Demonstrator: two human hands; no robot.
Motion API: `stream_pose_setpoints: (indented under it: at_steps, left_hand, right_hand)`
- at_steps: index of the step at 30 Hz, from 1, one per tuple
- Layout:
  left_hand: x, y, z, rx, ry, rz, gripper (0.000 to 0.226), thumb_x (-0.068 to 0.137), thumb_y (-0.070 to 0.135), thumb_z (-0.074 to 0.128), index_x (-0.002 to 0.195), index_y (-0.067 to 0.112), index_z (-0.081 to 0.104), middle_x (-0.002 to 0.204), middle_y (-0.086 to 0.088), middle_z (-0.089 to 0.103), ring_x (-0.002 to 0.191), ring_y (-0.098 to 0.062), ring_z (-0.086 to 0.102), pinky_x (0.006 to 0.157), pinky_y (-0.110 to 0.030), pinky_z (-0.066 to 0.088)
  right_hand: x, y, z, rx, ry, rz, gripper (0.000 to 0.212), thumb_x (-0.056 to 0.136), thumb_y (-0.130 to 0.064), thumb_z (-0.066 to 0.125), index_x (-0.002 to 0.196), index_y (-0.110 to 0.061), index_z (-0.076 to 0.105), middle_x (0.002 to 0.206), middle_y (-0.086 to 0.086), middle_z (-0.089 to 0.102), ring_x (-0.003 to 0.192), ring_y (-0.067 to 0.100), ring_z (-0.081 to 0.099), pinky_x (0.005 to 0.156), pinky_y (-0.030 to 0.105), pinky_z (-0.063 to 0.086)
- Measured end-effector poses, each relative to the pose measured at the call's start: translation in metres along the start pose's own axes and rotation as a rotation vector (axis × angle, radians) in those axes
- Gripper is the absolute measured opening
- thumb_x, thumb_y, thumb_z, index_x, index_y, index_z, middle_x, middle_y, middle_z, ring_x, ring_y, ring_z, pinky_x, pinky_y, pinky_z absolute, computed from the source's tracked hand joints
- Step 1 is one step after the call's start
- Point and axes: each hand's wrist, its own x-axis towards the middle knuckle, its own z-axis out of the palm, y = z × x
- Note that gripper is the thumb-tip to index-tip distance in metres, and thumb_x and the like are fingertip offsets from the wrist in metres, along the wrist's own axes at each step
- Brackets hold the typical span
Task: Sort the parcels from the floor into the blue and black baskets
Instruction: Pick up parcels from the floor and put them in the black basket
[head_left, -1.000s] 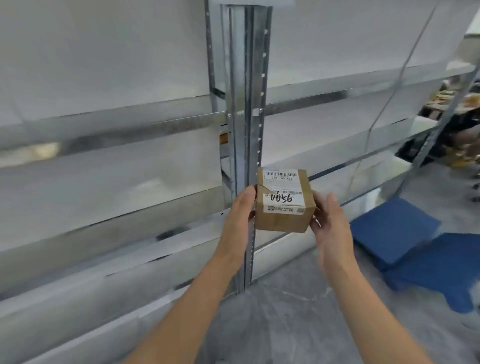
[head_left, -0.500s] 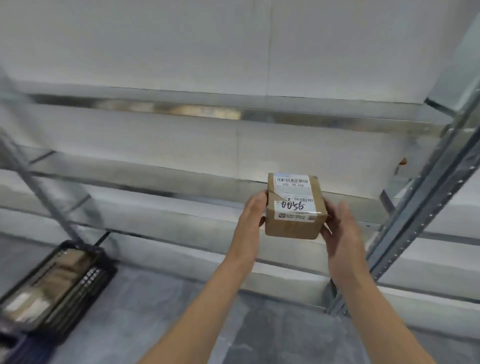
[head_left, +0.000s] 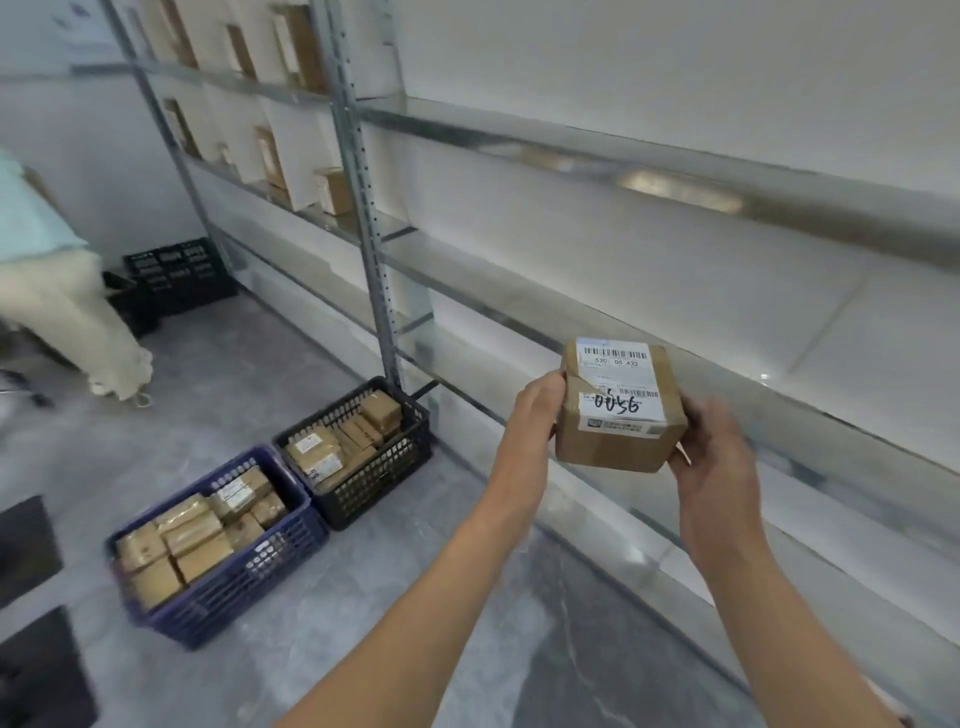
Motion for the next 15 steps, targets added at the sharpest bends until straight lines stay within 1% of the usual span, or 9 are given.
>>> stream_pose_setpoints:
  at_steps: [1, 2, 4, 7, 9, 10, 13, 14, 15]
  left_hand:
    - [0.003, -0.003, -0.017, 0.003, 0.046, -0.005, 0.039, 0.111, 0.046, 0.034, 0.108, 0.045, 0.073, 0.117, 0.020, 0.072, 0.110, 0.006, 0.063, 0.099, -0.025, 0.049]
    - [0.005, -0.004, -0.032, 0.002, 0.091, 0.006, 0.040, 0.108, 0.052, 0.036, 0.118, 0.038, 0.071, 0.125, 0.015, 0.070, 0.114, 0.003, 0.062, 0.103, -0.027, 0.048]
    - [0.011, -0.009, -0.058, -0.004, 0.172, 0.010, 0.050, 0.101, 0.058, 0.038, 0.128, 0.029, 0.068, 0.134, 0.007, 0.067, 0.121, -0.001, 0.060, 0.108, -0.031, 0.045]
    - [0.016, -0.012, -0.090, 0.000, 0.263, -0.012, 0.038, 0.105, 0.052, 0.039, 0.115, 0.037, 0.071, 0.128, 0.009, 0.070, 0.120, -0.002, 0.062, 0.108, -0.031, 0.046]
    - [0.019, -0.012, -0.107, -0.001, 0.325, -0.025, 0.037, 0.103, 0.056, 0.040, 0.111, 0.039, 0.073, 0.126, 0.008, 0.072, 0.121, -0.008, 0.064, 0.111, -0.038, 0.046]
    - [0.021, -0.012, -0.115, -0.007, 0.359, -0.023, 0.037, 0.105, 0.055, 0.040, 0.110, 0.039, 0.073, 0.123, 0.009, 0.073, 0.119, -0.008, 0.065, 0.111, -0.038, 0.047]
    - [0.034, -0.015, -0.138, -0.028, 0.433, -0.030, 0.040, 0.114, 0.038, 0.034, 0.103, 0.041, 0.072, 0.110, 0.023, 0.075, 0.108, 0.004, 0.067, 0.099, -0.025, 0.050]
    - [0.041, -0.019, -0.145, -0.025, 0.460, -0.036, 0.040, 0.114, 0.037, 0.033, 0.105, 0.041, 0.072, 0.111, 0.024, 0.075, 0.108, 0.004, 0.067, 0.099, -0.025, 0.050]
    - [0.047, -0.022, -0.150, -0.015, 0.491, -0.043, 0.039, 0.113, 0.041, 0.033, 0.109, 0.041, 0.072, 0.115, 0.021, 0.075, 0.112, 0.001, 0.067, 0.103, -0.028, 0.049]
  right_hand:
    - [0.003, 0.007, 0.015, -0.009, -0.034, 0.011, 0.046, 0.113, -0.035, 0.036, 0.106, -0.024, 0.080, 0.112, -0.005, 0.079, 0.106, 0.010, 0.070, 0.098, 0.035, 0.048]
    - [0.006, 0.014, 0.029, -0.016, -0.070, 0.024, 0.046, 0.113, -0.036, 0.036, 0.106, -0.024, 0.080, 0.113, -0.004, 0.079, 0.107, 0.010, 0.069, 0.098, 0.034, 0.048]
    - [0.013, 0.028, 0.055, -0.021, -0.129, 0.051, 0.045, 0.113, -0.037, 0.036, 0.111, -0.023, 0.078, 0.115, -0.002, 0.078, 0.108, 0.011, 0.069, 0.098, 0.034, 0.047]
    - [0.027, 0.051, 0.088, -0.032, -0.218, 0.088, 0.045, 0.113, -0.038, 0.034, 0.121, -0.021, 0.075, 0.120, -0.002, 0.078, 0.114, 0.014, 0.068, 0.096, 0.032, 0.047]
    - [0.037, 0.065, 0.110, -0.040, -0.284, 0.107, 0.047, 0.114, -0.037, 0.033, 0.127, -0.017, 0.072, 0.125, 0.000, 0.076, 0.119, 0.018, 0.067, 0.096, 0.032, 0.048]
    - [0.043, 0.071, 0.120, -0.037, -0.313, 0.126, 0.046, 0.114, -0.037, 0.033, 0.127, -0.017, 0.072, 0.125, 0.000, 0.076, 0.120, 0.018, 0.067, 0.098, 0.033, 0.048]
    - [0.062, 0.091, 0.147, -0.037, -0.398, 0.188, 0.045, 0.113, -0.039, 0.033, 0.118, -0.023, 0.075, 0.121, -0.003, 0.078, 0.118, 0.013, 0.069, 0.104, 0.036, 0.048]
    - [0.070, 0.098, 0.156, -0.031, -0.424, 0.206, 0.045, 0.113, -0.039, 0.034, 0.113, -0.024, 0.077, 0.119, -0.003, 0.078, 0.116, 0.013, 0.069, 0.104, 0.037, 0.048]
    - [0.080, 0.105, 0.164, -0.022, -0.445, 0.224, 0.046, 0.113, -0.038, 0.036, 0.108, -0.025, 0.079, 0.116, -0.004, 0.079, 0.113, 0.011, 0.070, 0.102, 0.038, 0.049]
